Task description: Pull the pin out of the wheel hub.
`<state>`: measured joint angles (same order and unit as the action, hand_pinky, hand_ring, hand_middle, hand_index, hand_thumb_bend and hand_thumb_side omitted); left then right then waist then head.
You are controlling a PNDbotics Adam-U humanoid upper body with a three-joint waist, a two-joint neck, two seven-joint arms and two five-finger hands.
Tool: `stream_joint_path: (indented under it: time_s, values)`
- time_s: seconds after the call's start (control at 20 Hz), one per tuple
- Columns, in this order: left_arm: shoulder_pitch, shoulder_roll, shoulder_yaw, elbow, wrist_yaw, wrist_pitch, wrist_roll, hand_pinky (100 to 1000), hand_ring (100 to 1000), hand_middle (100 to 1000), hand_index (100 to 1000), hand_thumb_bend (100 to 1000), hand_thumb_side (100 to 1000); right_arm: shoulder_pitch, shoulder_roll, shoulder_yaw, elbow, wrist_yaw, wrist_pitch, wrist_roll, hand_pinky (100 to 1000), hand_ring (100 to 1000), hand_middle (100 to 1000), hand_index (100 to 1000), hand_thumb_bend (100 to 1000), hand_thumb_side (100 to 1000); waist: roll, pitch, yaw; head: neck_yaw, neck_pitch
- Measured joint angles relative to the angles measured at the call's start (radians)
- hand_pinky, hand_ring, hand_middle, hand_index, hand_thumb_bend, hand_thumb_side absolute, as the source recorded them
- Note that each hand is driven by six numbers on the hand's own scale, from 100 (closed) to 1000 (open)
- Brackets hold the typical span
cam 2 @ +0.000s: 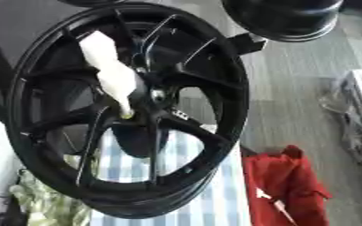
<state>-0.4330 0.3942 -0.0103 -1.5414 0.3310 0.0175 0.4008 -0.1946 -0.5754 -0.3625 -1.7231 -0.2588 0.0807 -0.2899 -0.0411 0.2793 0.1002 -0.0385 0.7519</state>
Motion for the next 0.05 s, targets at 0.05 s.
stream_joint_path:
  time_s: [0.05]
  values:
    - [-0.002,0.000,-0.001,-0.001,0.000,-0.001,-0.001,696,900,821,774,342,726,-0.027,0.021,0.009,0.005,-0.018,-0.016,-0.018,920,813,778,788,476,281,0.001,0.000,-0.001,-0.002,0.001]
